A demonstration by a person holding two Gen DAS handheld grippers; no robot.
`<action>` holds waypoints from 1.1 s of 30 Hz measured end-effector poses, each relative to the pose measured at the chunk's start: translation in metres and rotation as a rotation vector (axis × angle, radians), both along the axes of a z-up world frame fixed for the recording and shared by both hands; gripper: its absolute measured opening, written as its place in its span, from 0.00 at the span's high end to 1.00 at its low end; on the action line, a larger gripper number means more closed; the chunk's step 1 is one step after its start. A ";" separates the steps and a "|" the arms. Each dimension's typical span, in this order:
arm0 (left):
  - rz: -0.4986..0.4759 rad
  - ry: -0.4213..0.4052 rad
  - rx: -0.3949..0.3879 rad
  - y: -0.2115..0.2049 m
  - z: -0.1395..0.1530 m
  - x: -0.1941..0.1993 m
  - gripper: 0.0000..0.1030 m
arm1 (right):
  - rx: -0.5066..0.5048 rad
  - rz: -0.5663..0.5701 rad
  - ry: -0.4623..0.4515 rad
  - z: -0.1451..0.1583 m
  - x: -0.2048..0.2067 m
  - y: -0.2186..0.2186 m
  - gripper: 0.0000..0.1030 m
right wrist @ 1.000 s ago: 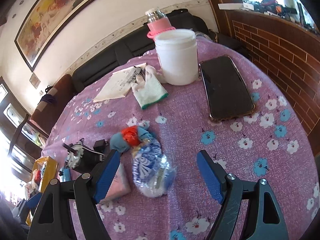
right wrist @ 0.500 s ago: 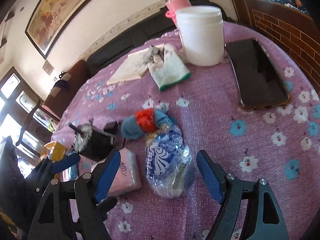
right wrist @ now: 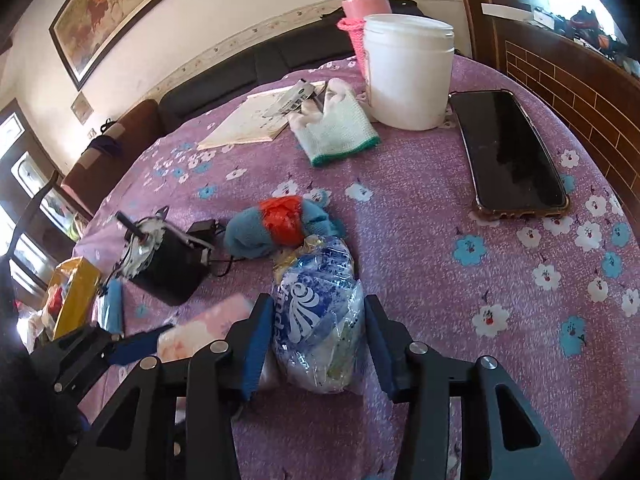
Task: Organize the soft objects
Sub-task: 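Grasp the pink tissue pack with the left tool while the right tool grasps the blue-and-white bag, then carry the pink tissue pack and blue-and-white bag over the tray with both tools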
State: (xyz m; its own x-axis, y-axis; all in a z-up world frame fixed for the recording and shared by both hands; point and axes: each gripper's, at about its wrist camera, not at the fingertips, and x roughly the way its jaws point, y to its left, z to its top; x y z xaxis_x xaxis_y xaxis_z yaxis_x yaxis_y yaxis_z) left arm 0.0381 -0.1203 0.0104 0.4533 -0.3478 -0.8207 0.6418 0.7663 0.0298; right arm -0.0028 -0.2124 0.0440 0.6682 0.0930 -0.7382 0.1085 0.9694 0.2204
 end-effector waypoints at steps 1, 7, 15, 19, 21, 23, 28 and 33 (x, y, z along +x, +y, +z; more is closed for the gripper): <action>-0.005 0.004 0.002 0.002 0.001 -0.005 0.37 | -0.002 0.002 0.002 0.000 -0.001 0.001 0.53; -0.015 0.027 0.013 0.012 0.002 -0.030 0.34 | -0.015 0.014 0.016 0.000 -0.002 0.006 0.52; 0.008 0.001 0.000 -0.002 -0.003 -0.027 0.23 | -0.023 0.009 0.016 -0.002 0.000 0.006 0.48; 0.034 0.006 -0.027 -0.002 -0.004 -0.025 0.22 | -0.037 0.013 0.012 -0.002 0.002 0.008 0.48; 0.054 0.005 -0.029 0.001 -0.003 -0.027 0.22 | -0.039 0.012 0.010 -0.002 0.002 0.008 0.48; 0.068 0.006 -0.038 0.006 -0.001 -0.030 0.34 | -0.046 0.013 0.009 -0.002 0.002 0.009 0.48; 0.095 0.033 -0.104 0.026 0.008 -0.042 0.40 | -0.062 0.021 0.004 -0.002 0.001 0.012 0.51; 0.143 0.029 -0.211 0.066 0.030 -0.066 0.39 | -0.052 0.017 -0.005 -0.003 -0.002 0.010 0.52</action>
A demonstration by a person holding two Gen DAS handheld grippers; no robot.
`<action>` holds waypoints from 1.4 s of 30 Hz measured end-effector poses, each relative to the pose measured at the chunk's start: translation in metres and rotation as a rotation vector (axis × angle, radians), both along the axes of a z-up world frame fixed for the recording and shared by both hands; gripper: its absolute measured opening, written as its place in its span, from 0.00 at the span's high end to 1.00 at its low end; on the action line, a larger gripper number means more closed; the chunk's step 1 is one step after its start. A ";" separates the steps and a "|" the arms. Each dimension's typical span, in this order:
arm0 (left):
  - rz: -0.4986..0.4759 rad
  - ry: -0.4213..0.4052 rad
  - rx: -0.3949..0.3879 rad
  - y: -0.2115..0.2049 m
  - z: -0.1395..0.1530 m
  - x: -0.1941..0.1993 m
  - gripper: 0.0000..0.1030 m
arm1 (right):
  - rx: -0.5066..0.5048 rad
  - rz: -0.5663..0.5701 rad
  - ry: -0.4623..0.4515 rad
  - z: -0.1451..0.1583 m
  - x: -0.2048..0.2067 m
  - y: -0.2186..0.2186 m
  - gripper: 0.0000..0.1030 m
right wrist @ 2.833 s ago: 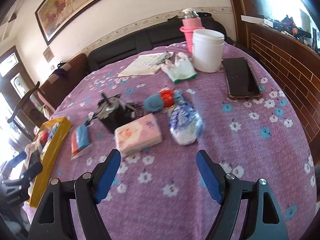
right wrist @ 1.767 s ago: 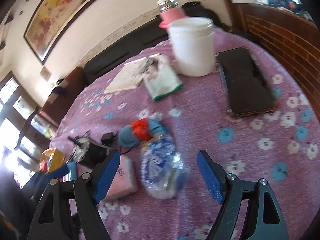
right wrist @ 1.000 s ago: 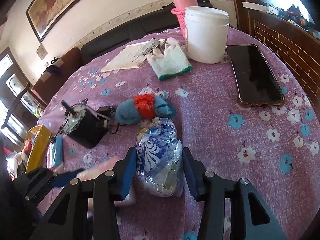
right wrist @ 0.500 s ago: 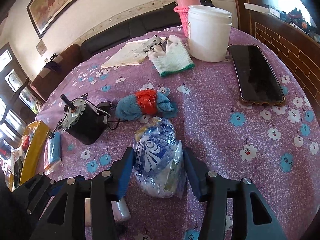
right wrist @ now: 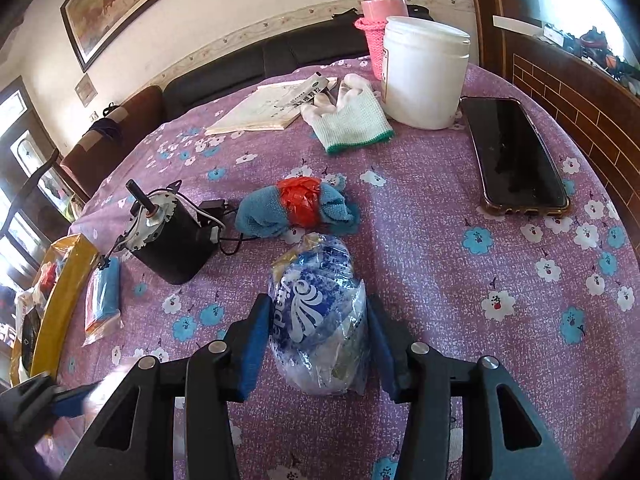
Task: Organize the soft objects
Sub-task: 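Carry the pink tissue pack and blue-and-white bag over the tray with both tools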
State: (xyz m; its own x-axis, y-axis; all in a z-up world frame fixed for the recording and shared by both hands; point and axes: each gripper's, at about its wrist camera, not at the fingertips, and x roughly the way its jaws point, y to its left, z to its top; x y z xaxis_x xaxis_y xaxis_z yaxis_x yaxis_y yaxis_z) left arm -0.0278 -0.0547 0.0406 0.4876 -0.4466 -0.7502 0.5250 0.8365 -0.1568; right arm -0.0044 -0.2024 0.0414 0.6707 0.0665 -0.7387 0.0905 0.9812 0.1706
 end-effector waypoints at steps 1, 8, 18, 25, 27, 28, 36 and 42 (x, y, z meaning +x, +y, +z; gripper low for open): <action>0.012 -0.003 -0.020 0.008 0.004 -0.005 0.39 | 0.003 -0.004 -0.002 0.000 -0.001 -0.001 0.52; 0.154 -0.043 -0.167 0.098 0.039 -0.036 0.39 | 0.009 -0.100 -0.018 0.001 -0.012 -0.014 0.52; 0.476 -0.042 -0.211 0.261 0.034 -0.065 0.39 | -0.044 -0.154 -0.079 0.033 -0.066 0.005 0.52; 0.657 0.002 -0.219 0.331 0.013 -0.076 0.39 | -0.044 -0.022 -0.112 0.060 -0.077 0.071 0.52; 0.691 0.010 -0.201 0.342 0.008 -0.077 0.39 | -0.043 0.043 -0.104 0.061 -0.075 0.101 0.52; 0.701 0.013 -0.194 0.347 0.005 -0.078 0.39 | -0.039 0.070 -0.100 0.060 -0.074 0.113 0.52; 0.755 0.010 -0.099 0.361 -0.005 -0.074 0.28 | -0.009 0.299 -0.042 0.047 -0.064 0.231 0.52; 0.741 -0.031 -0.127 0.360 0.000 -0.083 0.21 | 0.023 0.399 0.016 0.035 -0.050 0.299 0.51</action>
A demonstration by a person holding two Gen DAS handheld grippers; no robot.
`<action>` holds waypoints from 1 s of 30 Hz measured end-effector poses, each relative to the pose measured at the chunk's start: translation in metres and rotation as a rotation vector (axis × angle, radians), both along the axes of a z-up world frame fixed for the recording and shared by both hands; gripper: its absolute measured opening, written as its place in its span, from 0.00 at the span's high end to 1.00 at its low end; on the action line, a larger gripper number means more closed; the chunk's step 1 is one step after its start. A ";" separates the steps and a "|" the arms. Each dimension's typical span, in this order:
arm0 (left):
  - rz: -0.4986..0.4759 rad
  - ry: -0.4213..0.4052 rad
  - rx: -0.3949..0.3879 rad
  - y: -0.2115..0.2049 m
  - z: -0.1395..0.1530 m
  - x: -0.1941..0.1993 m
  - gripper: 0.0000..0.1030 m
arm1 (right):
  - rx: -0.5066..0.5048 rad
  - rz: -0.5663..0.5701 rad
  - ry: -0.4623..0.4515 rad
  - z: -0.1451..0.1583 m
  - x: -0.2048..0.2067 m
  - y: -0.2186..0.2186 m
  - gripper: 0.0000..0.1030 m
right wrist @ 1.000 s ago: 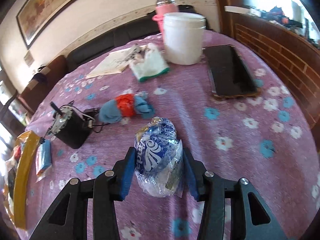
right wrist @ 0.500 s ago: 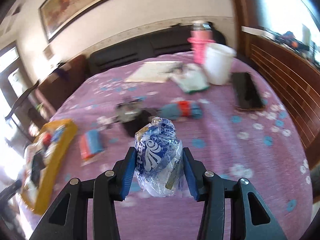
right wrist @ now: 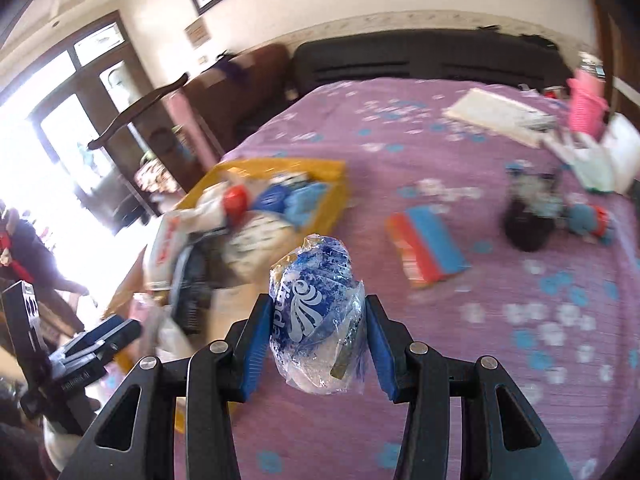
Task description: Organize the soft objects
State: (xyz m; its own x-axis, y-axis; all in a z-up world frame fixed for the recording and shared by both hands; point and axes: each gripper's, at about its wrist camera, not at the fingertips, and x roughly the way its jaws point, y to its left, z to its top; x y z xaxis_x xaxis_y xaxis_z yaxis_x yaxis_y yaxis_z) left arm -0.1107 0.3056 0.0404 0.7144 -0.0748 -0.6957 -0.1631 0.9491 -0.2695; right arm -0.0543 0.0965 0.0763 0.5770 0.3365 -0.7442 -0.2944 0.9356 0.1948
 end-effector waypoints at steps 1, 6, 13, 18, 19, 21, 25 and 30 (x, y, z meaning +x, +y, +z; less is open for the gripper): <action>0.000 -0.006 -0.010 0.001 0.001 -0.003 0.20 | 0.002 0.010 0.008 -0.002 0.003 0.010 0.51; -0.003 -0.033 -0.043 0.009 0.005 -0.011 0.19 | 0.004 0.018 0.037 -0.012 0.019 0.040 0.51; -0.021 -0.043 -0.047 0.009 0.007 -0.015 0.17 | -0.007 -0.009 0.061 -0.025 0.040 0.057 0.50; -0.028 -0.047 -0.014 0.001 0.010 -0.016 0.17 | -0.014 -0.027 0.044 -0.026 0.043 0.057 0.33; -0.028 -0.048 -0.002 -0.001 0.011 -0.017 0.17 | -0.014 -0.028 0.038 -0.025 0.043 0.055 0.33; -0.028 -0.053 0.023 -0.006 0.014 -0.018 0.16 | -0.005 -0.034 0.033 -0.022 0.042 0.049 0.32; -0.027 -0.065 0.078 -0.018 0.021 -0.021 0.16 | 0.013 -0.052 0.014 -0.014 0.034 0.031 0.31; -0.030 -0.085 0.179 -0.042 0.034 -0.025 0.16 | 0.016 -0.081 -0.006 -0.009 0.021 0.000 0.29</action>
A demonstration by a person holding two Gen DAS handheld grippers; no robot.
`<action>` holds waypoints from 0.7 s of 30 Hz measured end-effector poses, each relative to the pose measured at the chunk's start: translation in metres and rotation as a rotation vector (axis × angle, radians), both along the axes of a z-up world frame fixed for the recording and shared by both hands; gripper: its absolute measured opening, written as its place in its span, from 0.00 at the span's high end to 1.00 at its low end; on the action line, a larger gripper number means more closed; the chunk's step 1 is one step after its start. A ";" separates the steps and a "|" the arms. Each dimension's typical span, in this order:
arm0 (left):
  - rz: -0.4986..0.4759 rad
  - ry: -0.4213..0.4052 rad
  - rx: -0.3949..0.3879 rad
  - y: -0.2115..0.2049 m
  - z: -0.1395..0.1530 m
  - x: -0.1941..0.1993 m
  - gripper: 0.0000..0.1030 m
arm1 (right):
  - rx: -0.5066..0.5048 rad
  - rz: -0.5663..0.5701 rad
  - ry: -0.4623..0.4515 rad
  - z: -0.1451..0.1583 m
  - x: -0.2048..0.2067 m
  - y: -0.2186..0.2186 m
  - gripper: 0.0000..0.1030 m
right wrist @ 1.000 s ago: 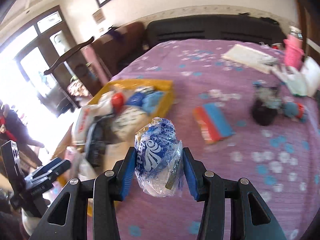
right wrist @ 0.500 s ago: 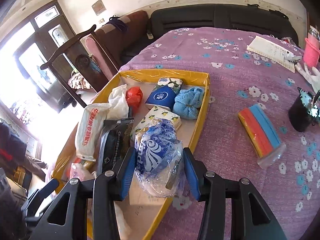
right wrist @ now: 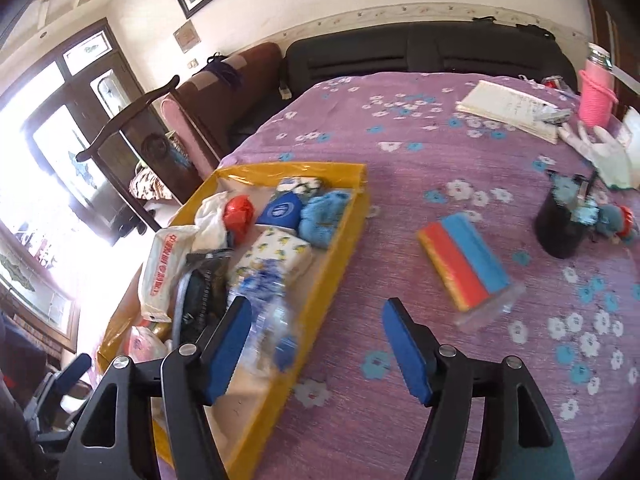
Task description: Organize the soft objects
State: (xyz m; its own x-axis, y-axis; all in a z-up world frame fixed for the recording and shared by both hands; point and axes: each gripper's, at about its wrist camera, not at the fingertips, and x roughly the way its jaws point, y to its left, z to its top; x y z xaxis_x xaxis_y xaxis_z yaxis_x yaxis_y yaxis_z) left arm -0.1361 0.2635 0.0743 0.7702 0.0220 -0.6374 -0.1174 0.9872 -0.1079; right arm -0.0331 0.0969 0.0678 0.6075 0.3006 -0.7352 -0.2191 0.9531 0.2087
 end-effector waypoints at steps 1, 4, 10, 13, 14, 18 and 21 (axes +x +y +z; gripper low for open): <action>-0.003 -0.001 0.015 -0.005 0.002 0.000 0.16 | 0.001 -0.007 -0.002 0.001 -0.002 -0.007 0.29; -0.016 -0.004 0.067 -0.022 0.008 -0.001 0.15 | 0.010 -0.032 -0.012 0.004 -0.010 -0.029 0.29; -0.050 -0.013 0.173 -0.060 0.017 -0.006 0.12 | 0.016 -0.095 -0.042 0.013 -0.027 -0.076 0.28; -0.071 -0.012 0.212 -0.077 0.020 -0.007 0.12 | 0.027 -0.132 -0.050 0.015 -0.035 -0.101 0.27; -0.084 -0.010 0.223 -0.084 0.020 -0.007 0.12 | 0.029 -0.143 -0.052 0.015 -0.037 -0.108 0.27; -0.123 -0.001 0.254 -0.104 0.020 -0.005 0.12 | 0.037 -0.202 -0.057 0.015 -0.045 -0.145 0.26; -0.152 0.008 0.278 -0.120 0.018 -0.004 0.12 | 0.052 -0.245 -0.055 0.014 -0.049 -0.172 0.26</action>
State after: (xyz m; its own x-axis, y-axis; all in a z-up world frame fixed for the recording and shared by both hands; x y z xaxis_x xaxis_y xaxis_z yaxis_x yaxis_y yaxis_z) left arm -0.1401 0.1434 0.0926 0.7733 0.0810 -0.6289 0.0344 0.9850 0.1692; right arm -0.0826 -0.0750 0.0818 0.7057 0.1758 -0.6863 0.0047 0.9675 0.2527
